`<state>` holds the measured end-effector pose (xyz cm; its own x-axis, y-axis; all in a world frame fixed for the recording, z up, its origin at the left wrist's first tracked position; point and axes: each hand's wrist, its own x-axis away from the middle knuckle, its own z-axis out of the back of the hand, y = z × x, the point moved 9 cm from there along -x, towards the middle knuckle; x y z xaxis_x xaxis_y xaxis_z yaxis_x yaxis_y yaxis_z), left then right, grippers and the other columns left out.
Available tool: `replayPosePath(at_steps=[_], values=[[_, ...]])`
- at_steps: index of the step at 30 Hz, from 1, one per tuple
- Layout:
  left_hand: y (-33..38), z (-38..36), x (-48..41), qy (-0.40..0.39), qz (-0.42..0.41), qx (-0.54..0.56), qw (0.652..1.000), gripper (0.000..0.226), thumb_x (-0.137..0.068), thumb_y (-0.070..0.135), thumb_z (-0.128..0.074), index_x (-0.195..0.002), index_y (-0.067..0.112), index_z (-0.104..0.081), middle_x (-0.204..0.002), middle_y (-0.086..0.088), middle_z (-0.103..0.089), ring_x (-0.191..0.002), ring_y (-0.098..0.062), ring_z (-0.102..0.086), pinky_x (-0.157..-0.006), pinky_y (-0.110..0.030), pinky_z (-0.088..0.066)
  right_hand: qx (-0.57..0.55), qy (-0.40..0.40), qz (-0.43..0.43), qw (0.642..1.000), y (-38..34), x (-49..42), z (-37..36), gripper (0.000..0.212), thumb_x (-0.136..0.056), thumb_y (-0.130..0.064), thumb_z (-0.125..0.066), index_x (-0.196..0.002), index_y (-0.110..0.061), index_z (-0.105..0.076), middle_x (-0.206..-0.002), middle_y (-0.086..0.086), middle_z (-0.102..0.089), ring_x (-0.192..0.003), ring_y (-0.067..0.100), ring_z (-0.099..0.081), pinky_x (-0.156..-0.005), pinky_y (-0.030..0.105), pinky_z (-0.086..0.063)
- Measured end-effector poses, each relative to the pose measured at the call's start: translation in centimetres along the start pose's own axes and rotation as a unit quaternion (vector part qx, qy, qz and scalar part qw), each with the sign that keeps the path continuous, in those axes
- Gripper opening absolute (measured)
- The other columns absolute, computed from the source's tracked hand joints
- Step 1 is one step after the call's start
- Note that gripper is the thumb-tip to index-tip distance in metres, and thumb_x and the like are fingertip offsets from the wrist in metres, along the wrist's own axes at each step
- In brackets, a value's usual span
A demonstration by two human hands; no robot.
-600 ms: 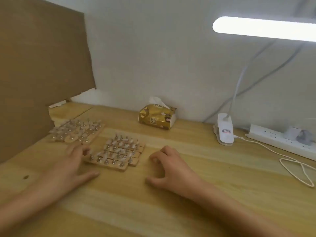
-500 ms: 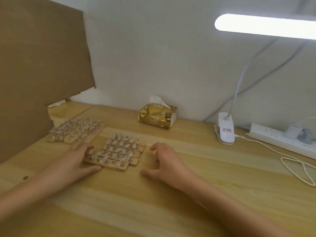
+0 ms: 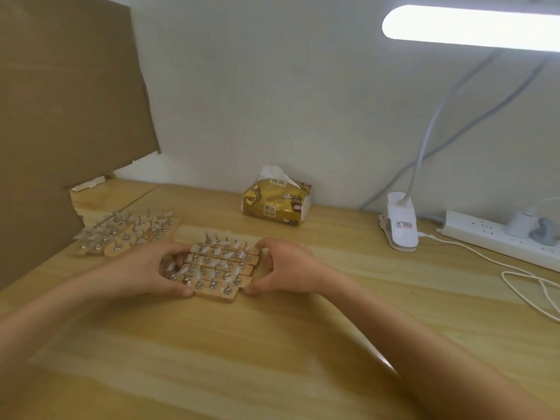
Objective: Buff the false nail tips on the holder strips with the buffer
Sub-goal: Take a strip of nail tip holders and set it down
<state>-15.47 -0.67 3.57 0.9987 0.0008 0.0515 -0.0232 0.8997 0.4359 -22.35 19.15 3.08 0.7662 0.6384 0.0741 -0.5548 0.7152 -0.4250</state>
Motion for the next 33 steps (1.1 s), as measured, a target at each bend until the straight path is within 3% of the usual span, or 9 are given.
replayPosePath(at_steps=[4,7,13,16,19,22,25,28,33], values=[[1.5,-0.9,-2.1,0.001,0.001,-0.046,0.999,0.091,-0.053,0.076,-0.075,-0.131,0.034,-0.053,-0.104,0.025,-0.052,-0.085,0.007,-0.050,-0.070,-0.016,-0.039,-0.010,-0.025,-0.010,1.000,2.3,0.1,1.4,0.091,-0.074,-0.052,-0.083,-0.147,-0.019,-0.040,-0.092,-0.015,-0.044,-0.096,0.013,-0.047,-0.076,0.024,-0.036],[4.0,-1.8,-4.0,0.006,-0.014,-0.070,0.997,0.095,-0.060,0.074,-0.073,-0.141,0.033,-0.047,-0.111,0.025,-0.050,-0.099,0.000,-0.049,-0.080,-0.023,-0.042,-0.022,-0.035,-0.026,0.999,4.8,0.3,2.7,0.089,-0.075,-0.044,-0.084,-0.147,-0.018,-0.039,-0.084,-0.020,-0.038,-0.091,0.011,-0.044,-0.062,0.015,-0.031],[7.8,-3.3,-7.5,-0.013,-0.019,-0.055,0.998,0.099,-0.066,0.065,-0.076,-0.148,0.027,-0.038,-0.141,0.010,-0.049,-0.123,-0.013,-0.049,-0.100,-0.032,-0.044,-0.024,-0.055,-0.057,0.997,8.7,1.0,4.9,0.089,-0.079,-0.039,-0.083,-0.151,-0.017,-0.036,-0.096,-0.014,-0.049,-0.097,0.013,-0.051,-0.083,0.024,-0.040],[8.5,-3.5,-7.9,0.005,-0.017,-0.036,0.999,0.096,-0.068,0.061,-0.078,-0.148,0.024,-0.039,-0.146,0.006,-0.047,-0.130,-0.016,-0.046,-0.104,-0.032,-0.041,-0.069,-0.015,-0.053,0.996,9.2,1.7,5.4,0.091,-0.079,-0.034,-0.084,-0.153,-0.019,-0.033,-0.102,-0.008,-0.055,-0.091,0.007,-0.053,-0.080,0.019,-0.042],[8.0,-3.3,-6.8,0.039,-0.029,-0.018,0.999,0.083,-0.070,0.051,-0.081,-0.141,0.027,-0.045,-0.133,0.007,-0.055,-0.109,-0.008,-0.057,-0.085,-0.021,-0.043,-0.112,0.096,-0.045,0.988,9.6,3.8,5.7,0.076,-0.075,-0.032,-0.087,-0.137,-0.030,-0.043,-0.098,-0.010,-0.054,-0.079,0.003,-0.050,-0.065,0.015,-0.038],[6.8,-2.8,-5.4,0.065,-0.027,0.050,0.996,0.053,-0.069,0.033,-0.087,-0.108,0.035,-0.051,-0.106,0.017,-0.062,-0.070,0.002,-0.063,-0.060,-0.013,-0.043,-0.099,0.151,-0.004,0.984,9.1,6.6,4.5,0.040,-0.078,-0.031,-0.084,-0.102,-0.035,-0.053,-0.090,-0.011,-0.055,-0.075,0.003,-0.049,-0.067,0.024,-0.040],[6.8,-2.5,-4.4,0.094,-0.033,0.089,0.991,0.042,-0.069,0.019,-0.088,-0.095,0.030,-0.055,-0.092,0.013,-0.067,-0.065,0.005,-0.063,-0.057,-0.008,-0.046,-0.062,0.154,0.030,0.986,7.6,8.0,3.3,0.021,-0.086,-0.031,-0.076,-0.101,-0.034,-0.061,-0.087,-0.014,-0.054,-0.081,0.005,-0.049,-0.078,0.032,-0.043],[7.7,-2.8,-3.5,0.107,-0.038,0.124,0.986,0.037,-0.068,0.012,-0.088,-0.090,0.025,-0.060,-0.088,0.009,-0.068,-0.061,0.002,-0.063,-0.059,-0.010,-0.049,-0.051,0.163,0.019,0.985,7.2,8.5,3.5,0.023,-0.086,-0.035,-0.075,-0.105,-0.031,-0.062,-0.087,-0.013,-0.055,-0.085,0.008,-0.051,-0.081,0.032,-0.043],[11.4,-5.0,-2.3,0.061,-0.066,0.126,0.988,0.028,-0.068,0.012,-0.088,-0.081,0.029,-0.069,-0.083,0.007,-0.072,-0.068,0.001,-0.065,-0.063,-0.011,-0.050,-0.071,0.161,-0.012,0.984,9.0,10.3,4.4,0.031,-0.087,-0.033,-0.075,-0.113,-0.027,-0.059,-0.081,-0.012,-0.058,-0.077,0.003,-0.052,-0.076,0.029,-0.041]])
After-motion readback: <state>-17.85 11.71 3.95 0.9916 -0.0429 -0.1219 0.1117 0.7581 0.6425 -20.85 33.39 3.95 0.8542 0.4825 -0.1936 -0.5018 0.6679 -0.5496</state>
